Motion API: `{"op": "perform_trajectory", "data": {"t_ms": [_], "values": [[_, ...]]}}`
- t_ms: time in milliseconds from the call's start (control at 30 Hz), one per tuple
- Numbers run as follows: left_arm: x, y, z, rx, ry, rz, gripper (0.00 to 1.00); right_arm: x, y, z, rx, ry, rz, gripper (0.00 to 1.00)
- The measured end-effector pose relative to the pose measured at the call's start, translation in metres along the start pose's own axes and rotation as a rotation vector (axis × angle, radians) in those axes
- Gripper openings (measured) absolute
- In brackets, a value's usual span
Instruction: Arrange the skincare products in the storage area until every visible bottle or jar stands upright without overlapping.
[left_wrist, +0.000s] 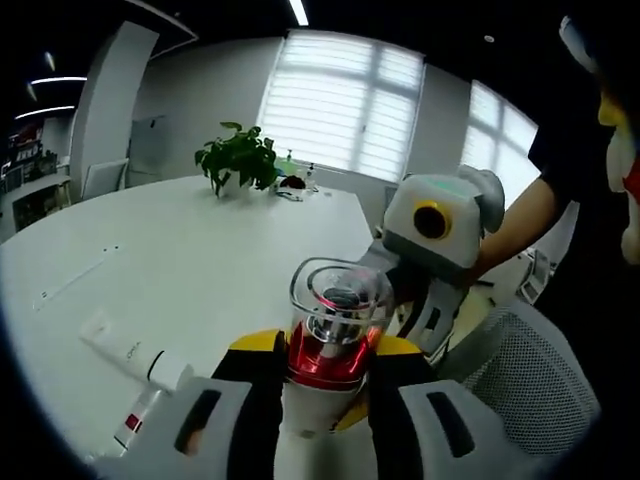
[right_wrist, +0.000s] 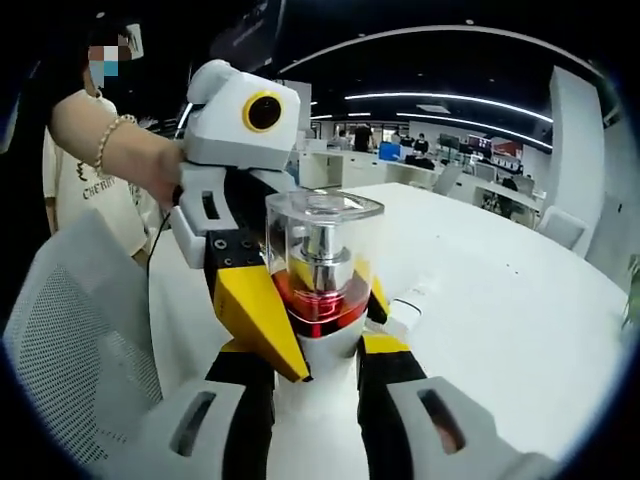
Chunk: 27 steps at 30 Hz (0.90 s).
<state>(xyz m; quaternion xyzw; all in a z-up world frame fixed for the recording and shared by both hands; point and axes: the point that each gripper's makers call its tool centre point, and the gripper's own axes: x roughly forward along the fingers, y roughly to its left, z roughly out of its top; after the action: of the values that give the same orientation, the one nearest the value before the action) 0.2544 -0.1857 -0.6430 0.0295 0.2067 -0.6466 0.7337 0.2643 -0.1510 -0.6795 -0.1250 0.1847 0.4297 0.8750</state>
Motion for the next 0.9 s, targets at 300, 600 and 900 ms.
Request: {"op": "perform_trajectory", "data": {"t_ms": [300,600,900], "values": [[0.011,0.01,-0.003,0.021,-0.011,-0.007,0.26,0.001,-0.01,-0.005,-0.008,-0.001,-0.016,0.31],[0.02,0.023,0.005,0.007,-0.041,-0.003,0.27,0.006,-0.028,-0.006,-0.033,-0.015,-0.024,0.31],[0.023,0.04,0.011,-0.004,-0.069,0.013,0.28,0.014,-0.046,-0.002,-0.039,-0.032,-0.038,0.31]]}}
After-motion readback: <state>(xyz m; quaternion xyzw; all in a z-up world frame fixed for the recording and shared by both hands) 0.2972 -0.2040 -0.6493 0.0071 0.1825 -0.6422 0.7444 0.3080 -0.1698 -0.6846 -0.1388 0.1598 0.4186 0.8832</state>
